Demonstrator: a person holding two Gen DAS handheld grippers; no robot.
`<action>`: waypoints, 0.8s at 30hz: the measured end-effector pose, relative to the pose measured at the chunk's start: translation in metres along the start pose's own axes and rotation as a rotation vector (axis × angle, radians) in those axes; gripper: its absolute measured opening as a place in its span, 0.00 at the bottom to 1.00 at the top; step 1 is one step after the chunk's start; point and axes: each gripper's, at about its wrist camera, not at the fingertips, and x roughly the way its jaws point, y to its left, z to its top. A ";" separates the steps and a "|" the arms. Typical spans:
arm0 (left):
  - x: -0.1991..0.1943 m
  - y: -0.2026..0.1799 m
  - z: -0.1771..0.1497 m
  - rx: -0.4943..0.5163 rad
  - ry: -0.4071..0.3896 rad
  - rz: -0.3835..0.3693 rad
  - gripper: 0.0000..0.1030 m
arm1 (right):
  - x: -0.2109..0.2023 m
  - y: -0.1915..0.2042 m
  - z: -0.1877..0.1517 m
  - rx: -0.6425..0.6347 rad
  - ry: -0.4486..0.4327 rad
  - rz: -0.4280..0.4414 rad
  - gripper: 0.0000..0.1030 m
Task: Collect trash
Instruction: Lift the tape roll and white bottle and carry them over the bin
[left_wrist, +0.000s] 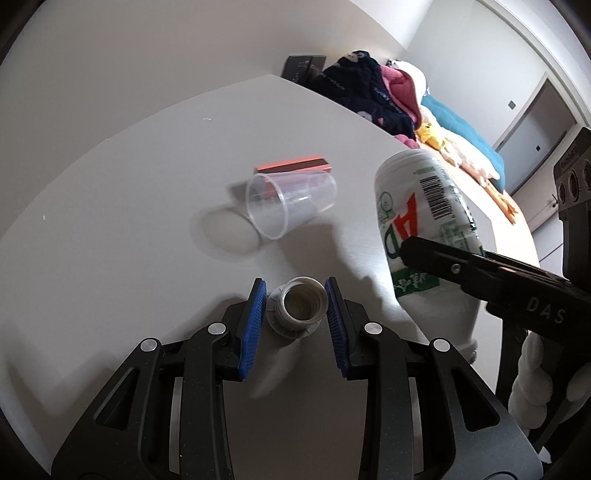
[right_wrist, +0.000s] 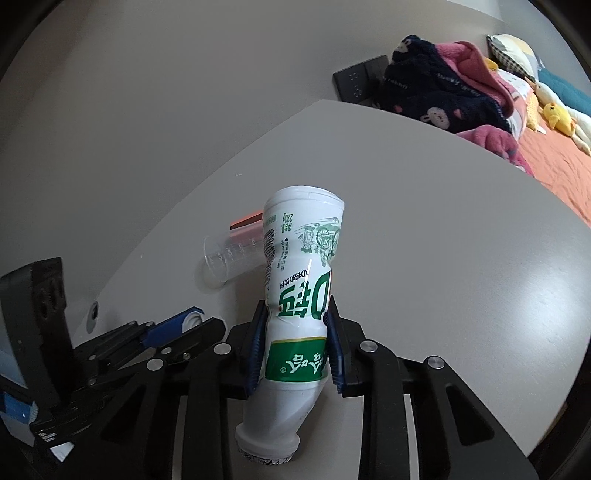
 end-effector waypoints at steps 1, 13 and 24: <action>-0.001 -0.003 0.001 0.004 -0.003 -0.002 0.31 | -0.003 -0.001 0.000 0.002 0.000 -0.002 0.30; -0.021 -0.053 0.015 0.090 -0.044 -0.056 0.31 | -0.059 -0.023 -0.011 0.042 -0.077 -0.040 0.31; -0.030 -0.103 0.018 0.175 -0.050 -0.123 0.31 | -0.114 -0.049 -0.030 0.091 -0.152 -0.069 0.31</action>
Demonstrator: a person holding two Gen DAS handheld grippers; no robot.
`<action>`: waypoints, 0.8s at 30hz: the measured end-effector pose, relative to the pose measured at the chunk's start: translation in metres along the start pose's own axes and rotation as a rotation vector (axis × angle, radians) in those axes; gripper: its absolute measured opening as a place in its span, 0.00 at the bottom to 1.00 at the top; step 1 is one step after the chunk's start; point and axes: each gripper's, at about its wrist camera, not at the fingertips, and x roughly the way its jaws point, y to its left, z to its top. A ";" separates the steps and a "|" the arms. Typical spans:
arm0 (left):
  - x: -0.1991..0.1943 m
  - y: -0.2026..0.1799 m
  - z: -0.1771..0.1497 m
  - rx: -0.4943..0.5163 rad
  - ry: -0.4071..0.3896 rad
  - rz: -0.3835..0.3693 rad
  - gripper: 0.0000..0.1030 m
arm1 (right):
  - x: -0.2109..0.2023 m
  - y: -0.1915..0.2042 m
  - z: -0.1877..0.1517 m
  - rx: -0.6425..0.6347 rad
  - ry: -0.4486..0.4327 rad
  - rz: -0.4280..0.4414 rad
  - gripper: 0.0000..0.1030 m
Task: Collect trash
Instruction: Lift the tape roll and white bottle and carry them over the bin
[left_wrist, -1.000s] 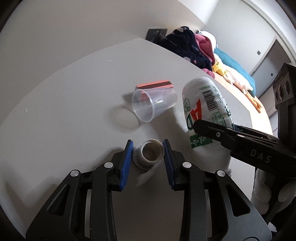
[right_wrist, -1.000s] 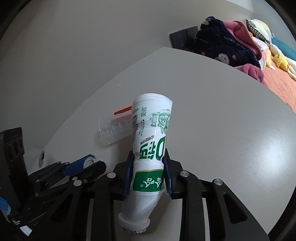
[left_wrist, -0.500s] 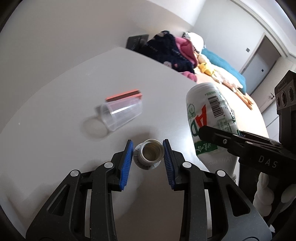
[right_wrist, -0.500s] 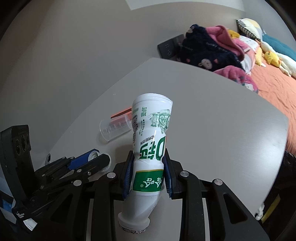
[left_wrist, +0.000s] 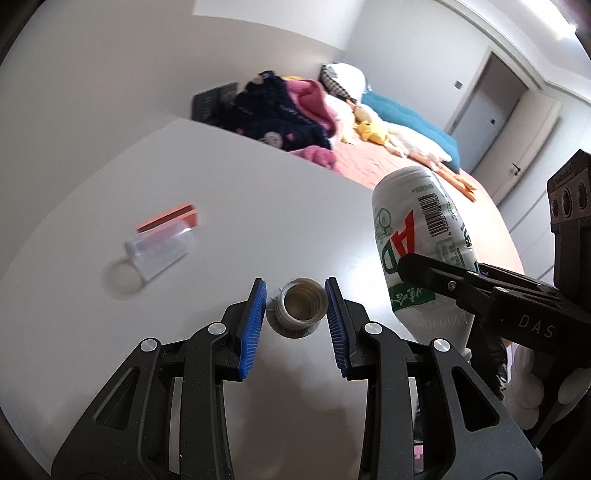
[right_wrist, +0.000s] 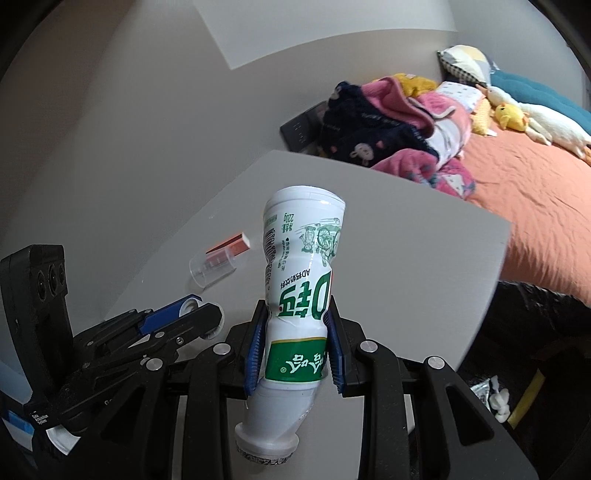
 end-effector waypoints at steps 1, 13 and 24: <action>0.000 -0.005 0.001 0.010 0.000 -0.007 0.31 | -0.005 -0.003 -0.001 0.005 -0.008 -0.003 0.31; 0.001 -0.065 -0.004 0.109 0.011 -0.090 0.31 | -0.058 -0.040 -0.022 0.068 -0.079 -0.048 0.31; 0.005 -0.107 -0.009 0.188 0.027 -0.144 0.31 | -0.094 -0.069 -0.040 0.118 -0.127 -0.093 0.31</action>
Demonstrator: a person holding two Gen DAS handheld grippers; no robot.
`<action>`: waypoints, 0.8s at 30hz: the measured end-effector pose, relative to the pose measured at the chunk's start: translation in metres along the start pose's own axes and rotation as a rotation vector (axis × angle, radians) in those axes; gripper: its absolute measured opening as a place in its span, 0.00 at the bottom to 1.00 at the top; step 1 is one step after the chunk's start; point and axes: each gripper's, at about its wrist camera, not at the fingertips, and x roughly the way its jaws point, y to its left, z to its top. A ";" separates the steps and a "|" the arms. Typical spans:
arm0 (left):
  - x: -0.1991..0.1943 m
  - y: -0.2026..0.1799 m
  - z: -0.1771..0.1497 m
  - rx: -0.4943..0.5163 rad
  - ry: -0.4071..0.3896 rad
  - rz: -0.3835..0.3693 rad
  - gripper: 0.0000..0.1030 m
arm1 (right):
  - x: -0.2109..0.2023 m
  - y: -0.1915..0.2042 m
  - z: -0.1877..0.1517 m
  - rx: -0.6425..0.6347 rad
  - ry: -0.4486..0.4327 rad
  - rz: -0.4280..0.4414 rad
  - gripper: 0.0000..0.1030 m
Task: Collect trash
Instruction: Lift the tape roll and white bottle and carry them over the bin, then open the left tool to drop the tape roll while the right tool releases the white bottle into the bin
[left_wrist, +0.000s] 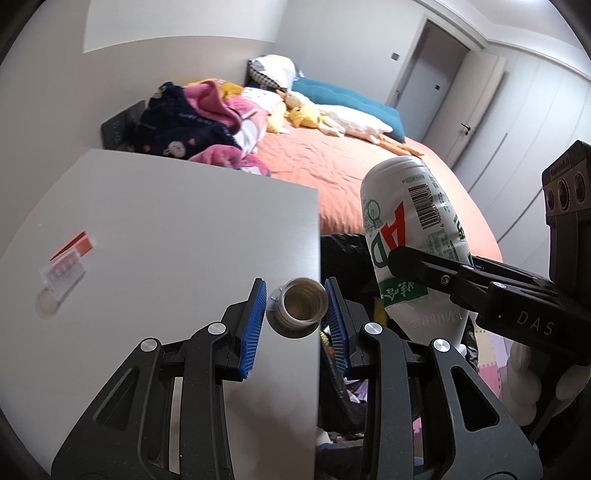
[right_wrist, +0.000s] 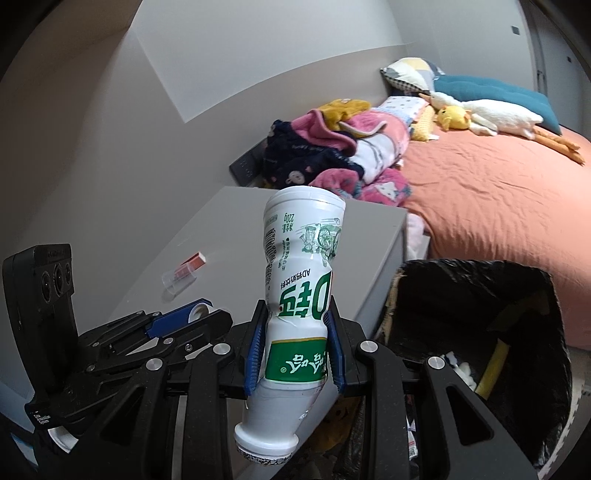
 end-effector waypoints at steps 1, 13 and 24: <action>0.001 -0.004 0.001 0.007 0.001 -0.005 0.31 | -0.004 -0.004 -0.001 0.007 -0.005 -0.006 0.31; 0.019 -0.054 0.013 0.103 0.013 -0.086 0.31 | -0.038 -0.048 -0.007 0.083 -0.067 -0.084 0.31; 0.042 -0.097 0.023 0.171 0.042 -0.175 0.31 | -0.064 -0.088 -0.006 0.154 -0.119 -0.145 0.31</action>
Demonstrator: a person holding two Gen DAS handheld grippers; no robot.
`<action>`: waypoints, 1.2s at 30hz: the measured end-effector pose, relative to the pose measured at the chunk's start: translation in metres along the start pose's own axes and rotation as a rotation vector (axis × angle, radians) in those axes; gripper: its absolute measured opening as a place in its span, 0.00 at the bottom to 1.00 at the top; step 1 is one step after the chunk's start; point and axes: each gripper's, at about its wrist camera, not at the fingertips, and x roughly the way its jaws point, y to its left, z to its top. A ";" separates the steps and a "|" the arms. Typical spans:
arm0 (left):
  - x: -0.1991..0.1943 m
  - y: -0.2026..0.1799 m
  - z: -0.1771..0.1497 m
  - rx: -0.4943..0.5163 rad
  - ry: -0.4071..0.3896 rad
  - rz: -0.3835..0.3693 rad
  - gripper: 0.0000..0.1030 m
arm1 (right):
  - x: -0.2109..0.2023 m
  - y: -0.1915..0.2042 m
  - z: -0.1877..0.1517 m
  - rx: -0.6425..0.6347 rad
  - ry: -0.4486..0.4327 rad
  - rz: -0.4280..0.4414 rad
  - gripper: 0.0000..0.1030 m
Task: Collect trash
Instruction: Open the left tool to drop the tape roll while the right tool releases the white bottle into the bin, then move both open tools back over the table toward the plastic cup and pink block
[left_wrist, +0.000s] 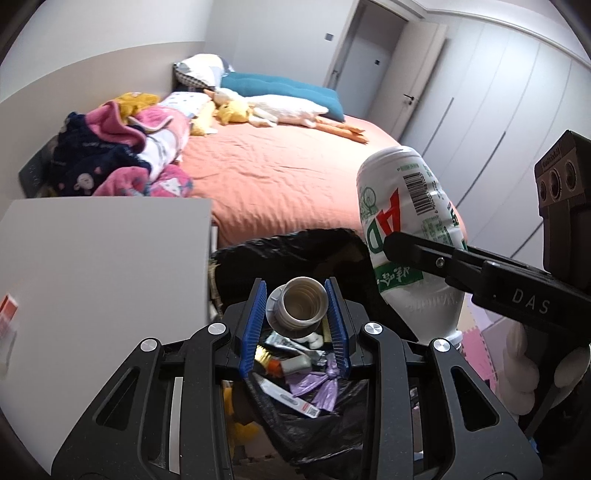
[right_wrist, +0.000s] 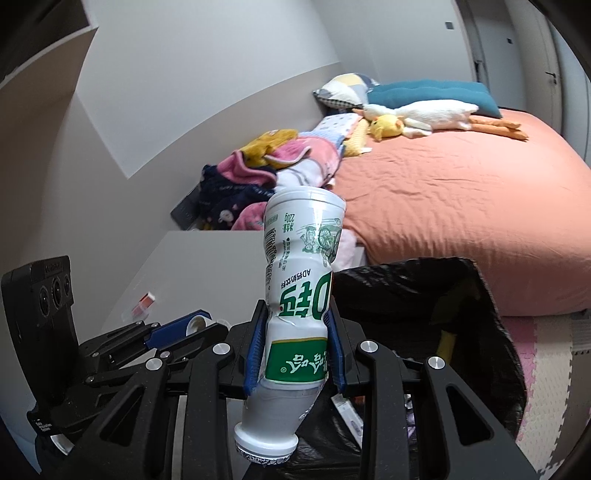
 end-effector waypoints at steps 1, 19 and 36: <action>0.002 -0.002 0.001 0.003 0.002 -0.009 0.31 | -0.002 -0.005 0.001 0.008 -0.005 -0.006 0.31; 0.044 -0.044 0.010 0.049 0.110 -0.082 0.92 | -0.041 -0.065 0.015 0.174 -0.141 -0.156 0.82; 0.019 -0.027 0.005 0.036 0.046 0.004 0.92 | -0.024 -0.046 0.015 0.137 -0.103 -0.094 0.82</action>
